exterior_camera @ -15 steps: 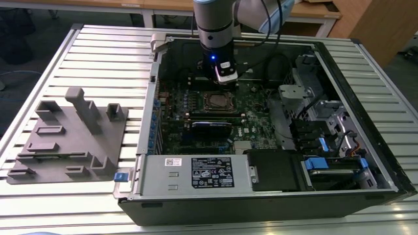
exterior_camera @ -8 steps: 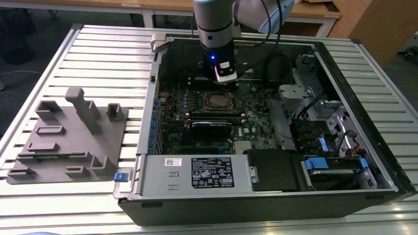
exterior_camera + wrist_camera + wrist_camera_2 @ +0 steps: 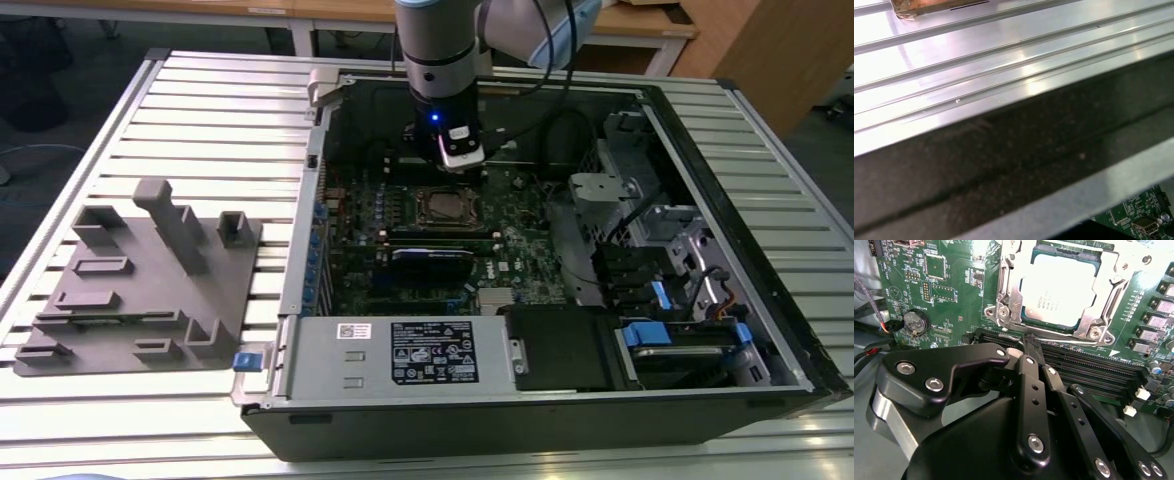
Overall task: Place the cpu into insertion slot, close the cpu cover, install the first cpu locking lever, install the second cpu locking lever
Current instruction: 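Install the first cpu locking lever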
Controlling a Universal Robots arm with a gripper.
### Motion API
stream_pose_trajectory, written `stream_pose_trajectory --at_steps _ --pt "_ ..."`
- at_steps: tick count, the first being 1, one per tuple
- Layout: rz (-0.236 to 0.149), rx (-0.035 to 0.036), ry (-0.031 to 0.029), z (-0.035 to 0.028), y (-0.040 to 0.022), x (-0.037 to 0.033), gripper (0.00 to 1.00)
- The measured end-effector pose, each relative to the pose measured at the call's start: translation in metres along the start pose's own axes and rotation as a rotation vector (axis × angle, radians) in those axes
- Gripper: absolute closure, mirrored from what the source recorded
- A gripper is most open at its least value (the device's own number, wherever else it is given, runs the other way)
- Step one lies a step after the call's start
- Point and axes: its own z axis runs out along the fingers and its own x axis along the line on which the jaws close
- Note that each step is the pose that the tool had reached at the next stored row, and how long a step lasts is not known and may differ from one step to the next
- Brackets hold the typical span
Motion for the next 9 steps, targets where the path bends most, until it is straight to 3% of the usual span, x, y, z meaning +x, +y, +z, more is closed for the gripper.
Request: stream_pose_trajectory --at_steps 9 --pt "0.011 0.0021 -0.0020 0.0007 0.0037 0.0014 0.89"
